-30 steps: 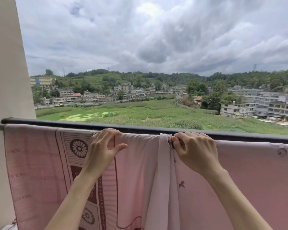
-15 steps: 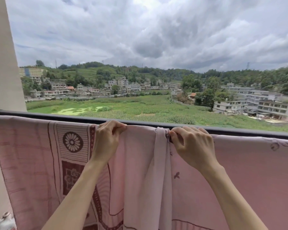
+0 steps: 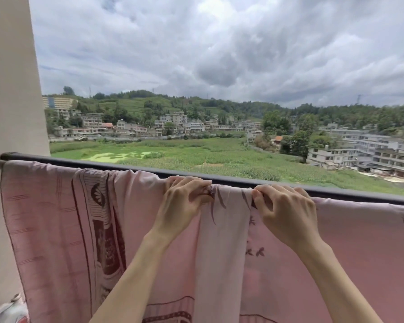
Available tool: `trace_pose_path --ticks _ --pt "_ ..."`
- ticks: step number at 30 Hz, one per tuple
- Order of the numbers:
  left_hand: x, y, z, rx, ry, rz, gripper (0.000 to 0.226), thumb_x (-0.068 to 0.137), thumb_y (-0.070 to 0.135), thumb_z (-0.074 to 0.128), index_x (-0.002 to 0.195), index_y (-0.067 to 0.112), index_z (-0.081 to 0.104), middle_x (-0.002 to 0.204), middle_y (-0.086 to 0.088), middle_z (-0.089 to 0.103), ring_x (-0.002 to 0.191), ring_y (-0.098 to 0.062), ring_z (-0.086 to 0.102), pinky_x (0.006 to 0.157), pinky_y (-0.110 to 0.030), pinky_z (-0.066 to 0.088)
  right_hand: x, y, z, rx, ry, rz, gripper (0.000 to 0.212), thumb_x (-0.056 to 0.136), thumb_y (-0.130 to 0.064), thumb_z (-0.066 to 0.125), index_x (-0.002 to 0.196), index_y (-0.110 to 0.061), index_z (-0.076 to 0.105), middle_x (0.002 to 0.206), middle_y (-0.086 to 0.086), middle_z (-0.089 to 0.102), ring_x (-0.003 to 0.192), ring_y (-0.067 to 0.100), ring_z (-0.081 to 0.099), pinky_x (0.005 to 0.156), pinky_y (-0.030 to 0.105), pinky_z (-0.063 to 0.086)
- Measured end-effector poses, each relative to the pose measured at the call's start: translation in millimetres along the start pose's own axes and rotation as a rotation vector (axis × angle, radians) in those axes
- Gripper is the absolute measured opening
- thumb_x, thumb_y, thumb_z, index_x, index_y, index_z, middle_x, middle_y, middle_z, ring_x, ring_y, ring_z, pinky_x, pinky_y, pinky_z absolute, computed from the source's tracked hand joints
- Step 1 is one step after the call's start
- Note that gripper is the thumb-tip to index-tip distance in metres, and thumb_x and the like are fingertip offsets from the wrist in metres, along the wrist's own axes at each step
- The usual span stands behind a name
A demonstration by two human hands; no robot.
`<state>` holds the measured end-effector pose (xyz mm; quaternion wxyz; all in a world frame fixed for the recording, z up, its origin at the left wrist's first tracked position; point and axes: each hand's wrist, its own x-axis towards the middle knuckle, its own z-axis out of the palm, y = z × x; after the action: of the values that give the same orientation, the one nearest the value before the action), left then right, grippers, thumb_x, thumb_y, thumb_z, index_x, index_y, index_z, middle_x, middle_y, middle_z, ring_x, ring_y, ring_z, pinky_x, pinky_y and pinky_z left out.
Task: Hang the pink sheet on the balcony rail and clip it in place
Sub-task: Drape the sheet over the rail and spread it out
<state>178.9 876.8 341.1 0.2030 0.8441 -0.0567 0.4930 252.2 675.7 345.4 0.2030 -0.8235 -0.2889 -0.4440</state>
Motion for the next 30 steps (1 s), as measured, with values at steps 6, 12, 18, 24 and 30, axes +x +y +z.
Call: trace_pose_path --ticks 6,12,18,24,30 --pt "-2 -23 -2 -0.130 0.110 -0.024 0.028 0.068 0.026 0.073 0.095 0.016 0.073 0.091 0.013 0.068 0.092 0.000 0.060 0.087 -0.028 0.047 -2 11 10 -0.015 0.046 -0.034 0.035 0.088 -0.042 0.037 0.082 -0.027 0.068 0.075 -0.008 0.069 0.073 0.018 0.063 0.074 0.028 0.031" --pt "-5 -66 -34 0.160 0.451 -0.322 0.006 0.083 0.000 0.062 0.084 0.001 0.068 0.075 -0.006 0.060 0.085 -0.021 0.055 0.086 -0.038 0.040 -3 18 15 -0.014 0.050 -0.047 0.035 0.090 -0.043 0.037 0.082 -0.027 0.067 0.074 -0.009 0.068 0.074 0.017 0.063 0.074 0.028 0.033" --pt "-14 -61 -39 0.249 0.479 -0.424 0.026 0.089 0.013 0.044 0.108 0.005 0.061 0.111 -0.015 0.064 0.115 -0.033 0.050 0.106 -0.038 0.024 -3 20 22 -0.010 0.071 -0.035 0.035 0.089 -0.042 0.038 0.079 -0.026 0.067 0.073 -0.008 0.068 0.070 0.018 0.063 0.073 0.027 0.031" --pt "-13 -19 36 0.170 -0.008 0.078 0.046 0.088 0.046 0.043 0.126 0.022 0.055 0.126 0.013 0.055 0.126 -0.005 0.040 0.114 -0.036 0.012 -3 22 26 -0.020 0.014 -0.029 0.044 0.087 -0.056 0.037 0.090 -0.026 0.069 0.076 -0.007 0.069 0.073 0.018 0.064 0.074 0.031 0.040" --pt "-5 -50 25 0.003 0.111 0.067 0.029 0.084 0.032 0.052 0.106 0.022 0.069 0.104 0.017 0.064 0.099 -0.001 0.057 0.094 -0.034 0.039 -4 28 29 -0.008 -0.010 -0.061 0.051 0.083 -0.060 0.038 0.107 -0.028 0.070 0.074 -0.009 0.068 0.072 0.017 0.065 0.069 0.029 0.042"
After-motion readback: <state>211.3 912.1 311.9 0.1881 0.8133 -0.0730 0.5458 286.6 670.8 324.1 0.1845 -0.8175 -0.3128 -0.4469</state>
